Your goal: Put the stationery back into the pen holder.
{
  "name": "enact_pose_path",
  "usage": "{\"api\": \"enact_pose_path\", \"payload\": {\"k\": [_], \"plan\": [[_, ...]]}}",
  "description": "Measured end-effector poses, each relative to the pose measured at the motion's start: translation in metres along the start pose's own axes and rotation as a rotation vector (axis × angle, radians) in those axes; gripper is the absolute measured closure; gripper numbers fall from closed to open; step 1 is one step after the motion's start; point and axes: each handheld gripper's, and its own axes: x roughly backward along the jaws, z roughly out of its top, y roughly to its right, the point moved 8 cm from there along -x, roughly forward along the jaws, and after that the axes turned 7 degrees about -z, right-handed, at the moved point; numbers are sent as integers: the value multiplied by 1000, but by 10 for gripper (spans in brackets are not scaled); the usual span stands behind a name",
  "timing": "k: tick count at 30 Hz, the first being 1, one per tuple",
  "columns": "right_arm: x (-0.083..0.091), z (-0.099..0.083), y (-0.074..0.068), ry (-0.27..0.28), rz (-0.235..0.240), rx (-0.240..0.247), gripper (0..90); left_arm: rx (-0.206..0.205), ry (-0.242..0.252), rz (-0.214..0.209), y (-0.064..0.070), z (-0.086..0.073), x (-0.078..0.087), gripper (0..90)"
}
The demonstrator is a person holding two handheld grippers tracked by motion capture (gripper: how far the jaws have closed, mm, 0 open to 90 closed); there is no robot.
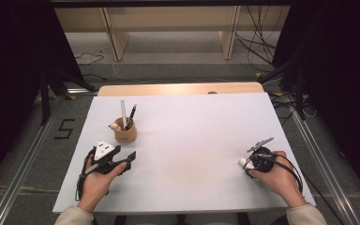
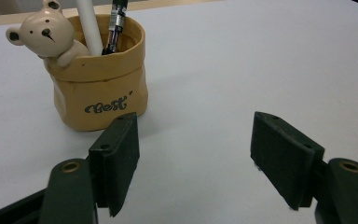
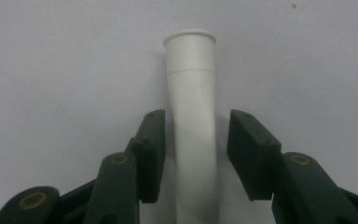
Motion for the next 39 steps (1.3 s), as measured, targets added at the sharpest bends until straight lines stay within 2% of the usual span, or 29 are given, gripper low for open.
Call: {"api": "enact_pose_path", "payload": {"k": [18, 30, 39], "plan": [[1, -1, -1, -21, 14, 3, 635, -3, -3, -1, 0, 0, 0, 325], [0, -1, -2, -19, 24, -5, 673, -6, -7, -2, 0, -1, 0, 326], [0, -1, -1, -18, 24, 7, 695, -7, -7, -3, 1, -1, -1, 327]]}}
